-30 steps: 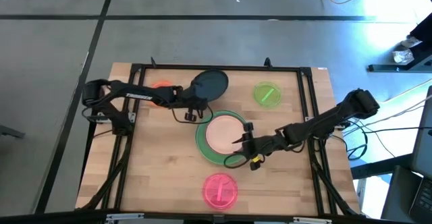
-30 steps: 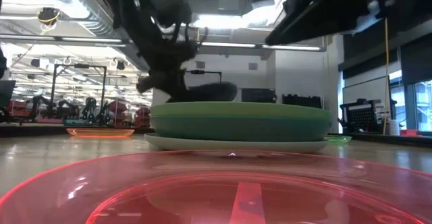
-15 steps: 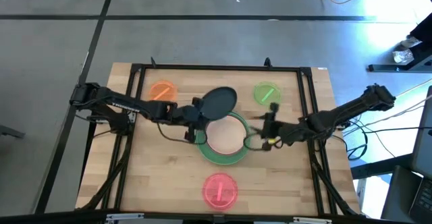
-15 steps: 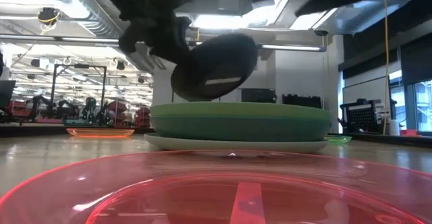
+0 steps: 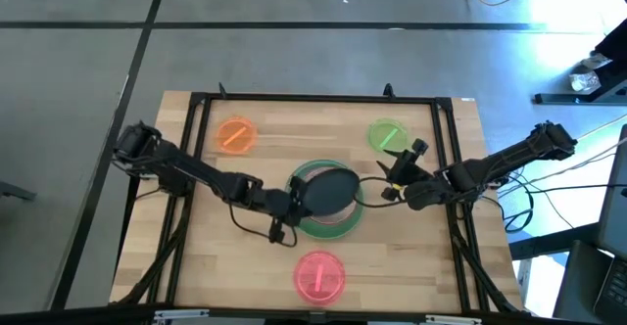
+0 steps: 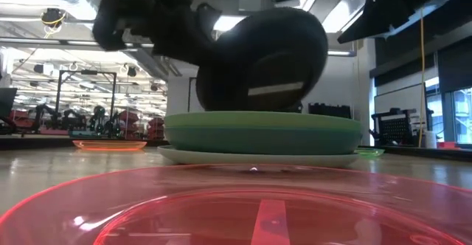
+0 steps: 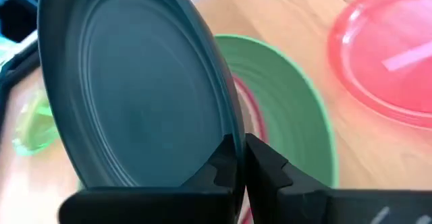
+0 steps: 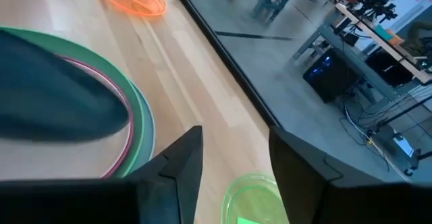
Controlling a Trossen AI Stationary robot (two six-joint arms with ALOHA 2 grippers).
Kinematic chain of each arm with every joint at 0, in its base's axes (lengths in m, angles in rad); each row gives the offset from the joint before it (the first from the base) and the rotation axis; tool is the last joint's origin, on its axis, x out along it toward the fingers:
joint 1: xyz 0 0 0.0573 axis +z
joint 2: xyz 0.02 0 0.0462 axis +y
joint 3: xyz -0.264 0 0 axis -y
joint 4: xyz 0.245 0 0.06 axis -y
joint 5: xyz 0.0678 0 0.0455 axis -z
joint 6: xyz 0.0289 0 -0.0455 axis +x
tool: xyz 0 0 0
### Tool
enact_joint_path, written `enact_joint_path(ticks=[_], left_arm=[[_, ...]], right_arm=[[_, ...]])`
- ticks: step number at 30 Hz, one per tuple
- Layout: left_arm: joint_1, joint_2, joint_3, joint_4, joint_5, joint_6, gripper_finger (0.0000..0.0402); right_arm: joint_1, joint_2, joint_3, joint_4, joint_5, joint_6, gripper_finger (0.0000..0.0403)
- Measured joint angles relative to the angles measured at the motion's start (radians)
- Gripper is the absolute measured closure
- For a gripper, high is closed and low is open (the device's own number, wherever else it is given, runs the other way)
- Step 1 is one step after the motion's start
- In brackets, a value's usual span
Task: Stack plastic plates
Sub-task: Stack the dark blue plate on top of the light red plate, then stack the transparent green plate on top of the dark blue plate
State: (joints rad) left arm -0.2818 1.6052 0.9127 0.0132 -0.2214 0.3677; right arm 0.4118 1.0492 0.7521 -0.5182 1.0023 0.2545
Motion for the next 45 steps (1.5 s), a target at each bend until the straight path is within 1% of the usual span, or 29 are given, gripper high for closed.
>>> enact_joint_path(ticks=[2, 5, 9, 15, 20, 24, 29, 33, 35, 38, 42, 45], left_arm=[[-0.007, 0.022, 0.0, 0.005, -0.011, 0.001, 0.0393], [-0.007, 0.045, 0.0, 0.002, -0.058, 0.0, 0.0393], [-0.006, 0.056, 0.0, -0.004, -0.05, -0.003, 0.0385], [-0.004, 0.056, 0.0, -0.036, -0.05, -0.086, 0.0336], [-0.005, 0.056, 0.0, -0.066, -0.05, -0.159, 0.0306], [-0.014, 0.056, 0.0, -0.097, -0.051, -0.19, 0.0302], [-0.033, 0.054, 0.0, -0.106, -0.028, -0.226, 0.0301], [-0.047, 0.023, 0.0, -0.109, -0.021, -0.27, 0.0301], [-0.057, 0.001, 0.0, -0.12, -0.02, -0.291, 0.0301], [-0.069, -0.016, 0.0, -0.131, -0.024, -0.314, 0.0301], [-0.066, -0.015, -0.004, -0.131, -0.069, -0.346, 0.0301], [-0.059, -0.014, -0.024, -0.128, -0.079, -0.38, 0.0301]], right_arm=[[0.0, 0.0, 0.0, 0.001, 0.0, 0.001, 0.0242], [0.0, 0.0, 0.0, 0.001, 0.0, 0.002, 0.0242], [0.0, 0.0, 0.0, 0.001, 0.0, 0.003, 0.0242], [0.0, 0.0, 0.0, 0.001, -0.006, 0.003, 0.0242], [0.0, 0.0, 0.0, -0.012, -0.077, 0.003, 0.0242], [0.0, 0.0, 0.0, -0.016, -0.092, 0.003, 0.0242], [0.0, 0.001, -0.005, -0.012, -0.156, 0.007, 0.0242], [-0.004, 0.002, -0.042, -0.01, -0.162, 0.011, 0.0242], [-0.026, 0.002, -0.063, -0.008, -0.171, 0.011, 0.0242], [-0.083, 0.002, -0.089, -0.008, -0.215, 0.028, 0.0242], [-0.175, 0.002, -0.123, 0.016, -0.271, 0.03, 0.0242], [-0.239, 0.002, -0.148, 0.042, -0.324, 0.029, 0.0242]])
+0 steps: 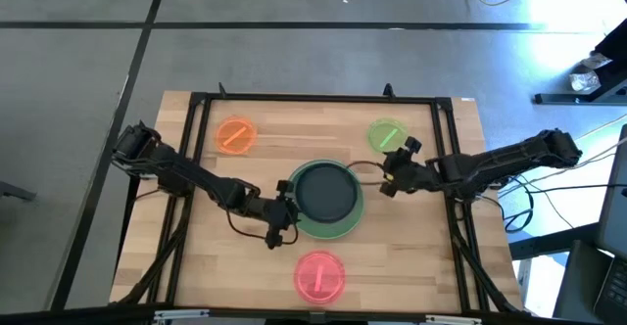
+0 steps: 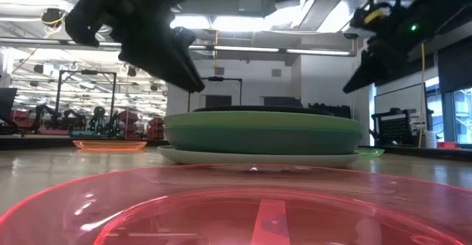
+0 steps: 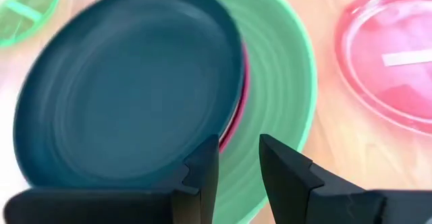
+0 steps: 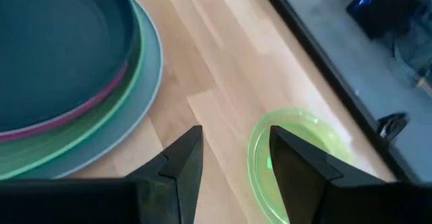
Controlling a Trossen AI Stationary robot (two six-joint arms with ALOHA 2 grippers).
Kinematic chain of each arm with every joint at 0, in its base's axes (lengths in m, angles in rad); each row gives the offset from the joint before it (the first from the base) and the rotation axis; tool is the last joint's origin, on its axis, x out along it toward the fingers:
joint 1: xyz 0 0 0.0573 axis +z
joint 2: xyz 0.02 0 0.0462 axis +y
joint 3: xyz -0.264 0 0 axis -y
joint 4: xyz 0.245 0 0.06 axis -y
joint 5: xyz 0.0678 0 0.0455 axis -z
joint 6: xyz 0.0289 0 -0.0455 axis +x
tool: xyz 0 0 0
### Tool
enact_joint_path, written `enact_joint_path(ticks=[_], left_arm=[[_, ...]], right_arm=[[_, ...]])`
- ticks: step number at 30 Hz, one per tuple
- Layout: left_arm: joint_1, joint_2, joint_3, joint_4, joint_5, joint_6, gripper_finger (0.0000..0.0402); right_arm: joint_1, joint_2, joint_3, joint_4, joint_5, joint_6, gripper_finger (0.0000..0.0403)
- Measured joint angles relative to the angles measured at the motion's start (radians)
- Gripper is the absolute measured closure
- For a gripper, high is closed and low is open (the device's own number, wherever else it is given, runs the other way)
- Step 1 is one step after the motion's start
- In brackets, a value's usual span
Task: Stack plastic plates
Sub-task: Stack the transparent green plate on top of the dark blue plate
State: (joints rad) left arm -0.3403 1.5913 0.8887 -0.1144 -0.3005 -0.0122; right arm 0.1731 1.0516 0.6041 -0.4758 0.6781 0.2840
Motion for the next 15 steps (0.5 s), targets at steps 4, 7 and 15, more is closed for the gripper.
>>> enact_joint_path(ticks=[4, 7, 15], left_arm=[[-0.019, -0.001, -0.058, 0.161, 0.042, -0.024, 0.0301], [-0.055, -0.002, -0.125, 0.367, 0.128, 0.005, 0.0301], [-0.115, -0.003, -0.295, 0.792, 0.078, -0.02, 0.0301]], right_arm=[[-0.08, 0.0, -0.037, 0.035, -0.065, -0.003, 0.0242], [-0.135, 0.0, -0.077, 0.084, -0.085, -0.017, 0.0242], [-0.275, 0.0, -0.211, 0.277, -0.196, -0.063, 0.0242]])
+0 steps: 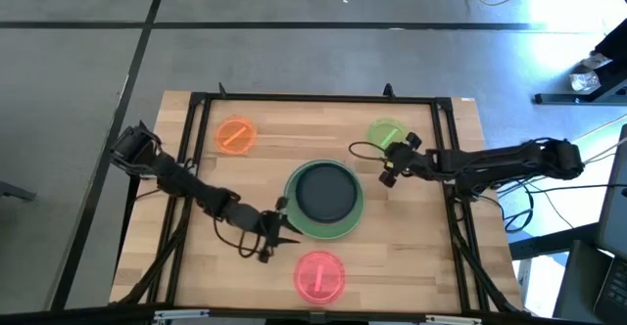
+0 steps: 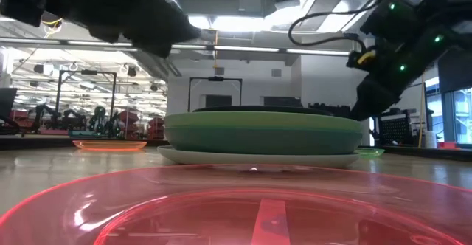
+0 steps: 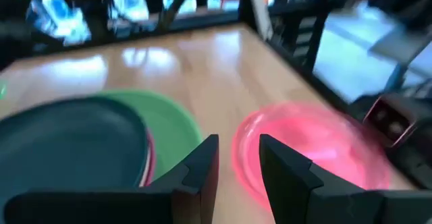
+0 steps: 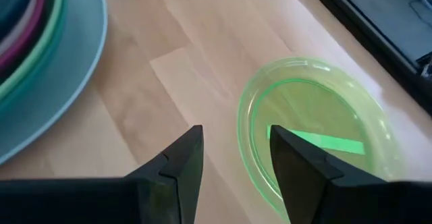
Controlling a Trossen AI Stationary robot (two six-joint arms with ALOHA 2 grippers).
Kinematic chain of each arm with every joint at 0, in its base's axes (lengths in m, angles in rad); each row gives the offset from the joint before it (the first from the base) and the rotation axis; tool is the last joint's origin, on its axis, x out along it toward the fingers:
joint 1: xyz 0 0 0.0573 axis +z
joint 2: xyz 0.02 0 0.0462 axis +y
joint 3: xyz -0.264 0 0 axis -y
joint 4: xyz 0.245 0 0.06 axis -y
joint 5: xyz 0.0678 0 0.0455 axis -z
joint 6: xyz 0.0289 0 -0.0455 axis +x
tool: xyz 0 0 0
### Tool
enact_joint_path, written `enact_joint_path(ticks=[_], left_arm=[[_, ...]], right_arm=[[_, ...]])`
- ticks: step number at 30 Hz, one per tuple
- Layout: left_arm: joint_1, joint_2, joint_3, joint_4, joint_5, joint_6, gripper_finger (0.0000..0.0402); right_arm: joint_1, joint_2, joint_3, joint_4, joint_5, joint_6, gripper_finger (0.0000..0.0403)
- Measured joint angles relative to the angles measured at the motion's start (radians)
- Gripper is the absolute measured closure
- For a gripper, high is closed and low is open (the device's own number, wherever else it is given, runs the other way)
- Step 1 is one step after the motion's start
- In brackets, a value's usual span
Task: Stack plastic plates
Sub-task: Stack the transparent green plate on top of the dark blue plate
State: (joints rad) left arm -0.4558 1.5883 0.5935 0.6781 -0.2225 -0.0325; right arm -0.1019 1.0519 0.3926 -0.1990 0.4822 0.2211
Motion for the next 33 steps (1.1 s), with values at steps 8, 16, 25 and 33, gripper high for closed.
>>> enact_joint_path(ticks=[8, 16, 25, 33], left_arm=[[-0.008, -0.053, -0.083, 0.163, -0.004, 0.039, 0.0301], [-0.004, -0.053, -0.089, 0.166, -0.052, 0.036, 0.0301], [-0.005, -0.053, -0.089, 0.162, -0.05, 0.035, 0.0301], [-0.005, -0.053, -0.089, 0.159, -0.049, 0.035, 0.0301]], right_arm=[[-0.116, 0.075, -0.061, 0.182, -0.117, -0.05, 0.0242], [-0.144, 0.238, -0.061, 0.324, -0.092, -0.118, 0.0242], [-0.199, 0.381, -0.059, 0.42, -0.065, -0.121, 0.0242], [-0.218, 0.406, -0.057, 0.445, -0.074, -0.15, 0.0291]])
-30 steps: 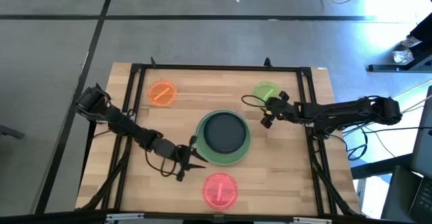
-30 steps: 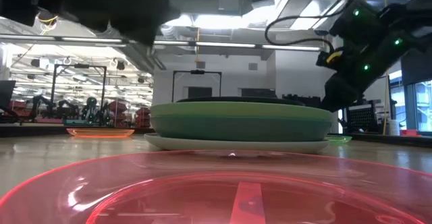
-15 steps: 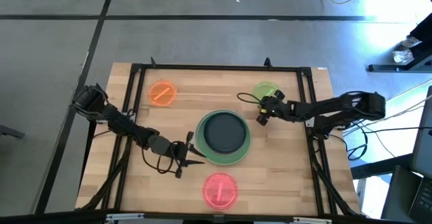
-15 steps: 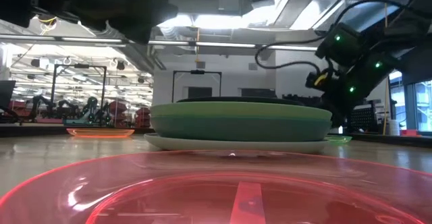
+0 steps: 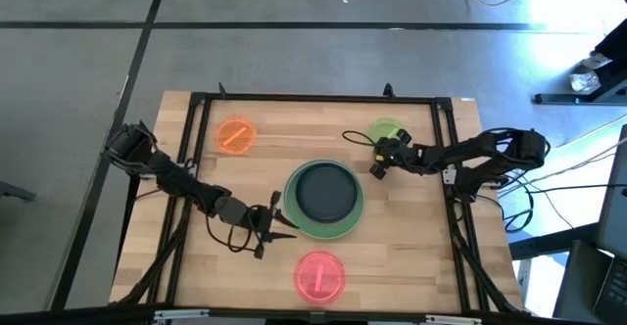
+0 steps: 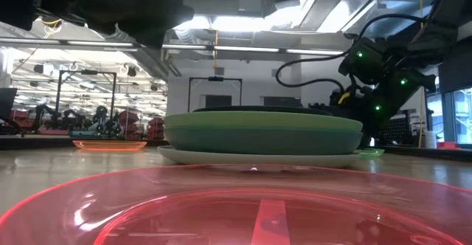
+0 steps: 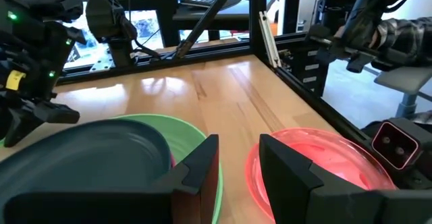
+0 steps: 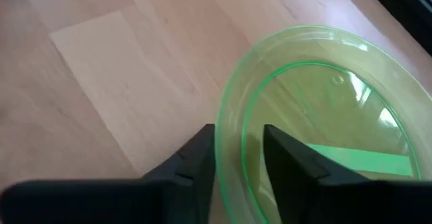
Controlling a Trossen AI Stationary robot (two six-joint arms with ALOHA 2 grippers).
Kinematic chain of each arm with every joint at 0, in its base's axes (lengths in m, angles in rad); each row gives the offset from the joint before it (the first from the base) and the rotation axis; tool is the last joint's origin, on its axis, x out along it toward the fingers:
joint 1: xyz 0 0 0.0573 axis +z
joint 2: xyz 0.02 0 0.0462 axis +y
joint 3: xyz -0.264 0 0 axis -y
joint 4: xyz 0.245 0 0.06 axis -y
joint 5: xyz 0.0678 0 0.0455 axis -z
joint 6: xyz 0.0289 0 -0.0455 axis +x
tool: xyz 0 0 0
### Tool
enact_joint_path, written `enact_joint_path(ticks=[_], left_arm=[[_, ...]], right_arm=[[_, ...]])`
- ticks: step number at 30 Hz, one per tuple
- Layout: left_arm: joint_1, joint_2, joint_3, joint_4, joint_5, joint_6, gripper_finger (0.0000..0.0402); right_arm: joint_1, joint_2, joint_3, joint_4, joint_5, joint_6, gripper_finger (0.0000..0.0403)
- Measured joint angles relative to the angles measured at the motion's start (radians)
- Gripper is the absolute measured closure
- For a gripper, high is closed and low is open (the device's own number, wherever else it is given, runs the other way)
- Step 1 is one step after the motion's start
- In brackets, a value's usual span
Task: Stack plastic plates
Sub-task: Stack the transparent green plate on top of the dark blue plate
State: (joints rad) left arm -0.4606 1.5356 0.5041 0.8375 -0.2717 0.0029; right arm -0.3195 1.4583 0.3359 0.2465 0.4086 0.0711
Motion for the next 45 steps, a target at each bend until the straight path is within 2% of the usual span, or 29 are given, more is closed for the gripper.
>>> enact_joint_path(ticks=[7, 14, 28, 33, 36, 40, 45], left_arm=[[0.0, 0.0, 0.0, -0.012, 0.0, 0.0, 0.0301], [0.0, 0.0, 0.001, -0.022, 0.0, 0.0, 0.0301], [0.0, 0.0, 0.001, -0.041, 0.001, -0.001, 0.0301], [0.0, 0.0, 0.001, -0.041, 0.0, -0.002, 0.0301], [0.0, 0.0, 0.001, -0.04, 0.001, -0.002, 0.0301], [0.0, 0.0, 0.001, -0.037, 0.0, -0.003, 0.0301], [-0.001, 0.0, 0.002, -0.035, 0.007, -0.004, 0.0301]], right_arm=[[-0.001, 0.001, -0.001, -0.004, -0.011, -0.051, 0.0393], [0.021, -0.006, 0.016, -0.025, 0.001, -0.063, 0.0391], [0.341, -0.128, 0.207, -0.034, -0.003, -0.162, 0.0399], [0.452, -0.119, 0.273, -0.01, -0.08, -0.223, 0.0398], [0.497, -0.101, 0.287, 0.034, -0.187, -0.277, 0.0398], [0.519, -0.065, 0.288, 0.11, -0.348, -0.312, 0.0398], [0.516, -0.015, 0.288, 0.107, -0.4, -0.312, 0.0398]])
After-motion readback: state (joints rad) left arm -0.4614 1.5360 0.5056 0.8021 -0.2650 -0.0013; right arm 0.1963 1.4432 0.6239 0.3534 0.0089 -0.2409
